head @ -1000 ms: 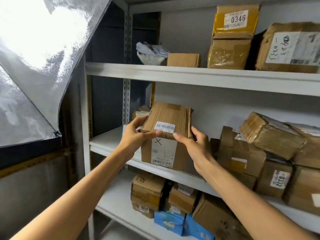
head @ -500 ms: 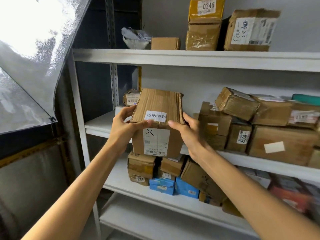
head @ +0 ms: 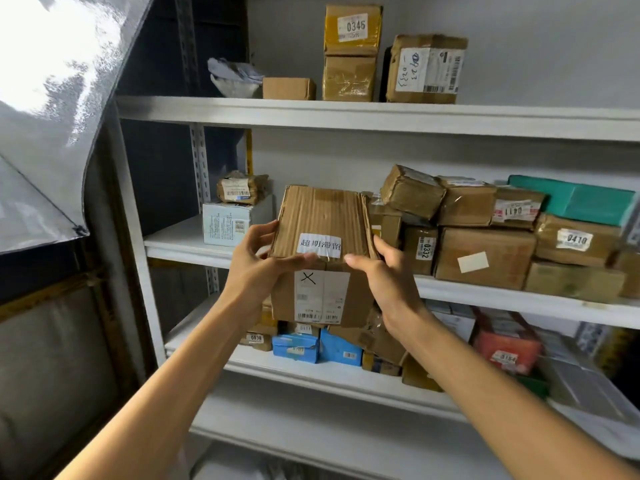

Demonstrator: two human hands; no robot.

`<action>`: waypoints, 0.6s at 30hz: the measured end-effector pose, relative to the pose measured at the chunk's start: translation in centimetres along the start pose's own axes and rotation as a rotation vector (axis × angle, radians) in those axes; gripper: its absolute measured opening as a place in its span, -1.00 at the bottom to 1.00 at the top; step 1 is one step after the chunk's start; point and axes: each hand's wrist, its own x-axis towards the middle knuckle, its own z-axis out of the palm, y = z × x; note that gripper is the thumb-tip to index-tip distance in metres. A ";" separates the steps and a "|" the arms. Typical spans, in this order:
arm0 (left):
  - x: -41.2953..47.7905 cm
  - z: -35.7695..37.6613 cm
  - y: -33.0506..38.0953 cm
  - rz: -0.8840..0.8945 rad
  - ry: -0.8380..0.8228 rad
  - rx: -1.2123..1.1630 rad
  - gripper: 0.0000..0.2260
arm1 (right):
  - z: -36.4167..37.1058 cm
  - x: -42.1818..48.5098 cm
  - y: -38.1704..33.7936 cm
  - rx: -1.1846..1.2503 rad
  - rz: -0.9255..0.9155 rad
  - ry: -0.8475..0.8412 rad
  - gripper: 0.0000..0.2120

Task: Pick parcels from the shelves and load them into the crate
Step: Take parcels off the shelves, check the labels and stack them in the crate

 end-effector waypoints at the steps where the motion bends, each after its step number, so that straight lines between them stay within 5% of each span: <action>1: -0.4 1.0 -0.1 0.005 -0.017 -0.006 -0.21 | -0.9 -0.3 0.0 -0.011 0.007 0.030 -0.42; 7: -2.1 9.4 -1.8 0.002 -0.145 -0.113 -0.38 | -9.5 -2.3 0.1 -0.070 0.002 0.235 -0.57; 12: -4.2 19.0 -3.5 -0.131 -0.381 -0.242 -0.49 | -19.3 -5.5 0.7 -0.073 0.046 0.471 -0.49; 18: -8.9 31.9 -5.4 -0.246 -0.625 -0.286 -0.37 | -30.8 -11.9 0.4 -0.217 0.104 0.714 -0.56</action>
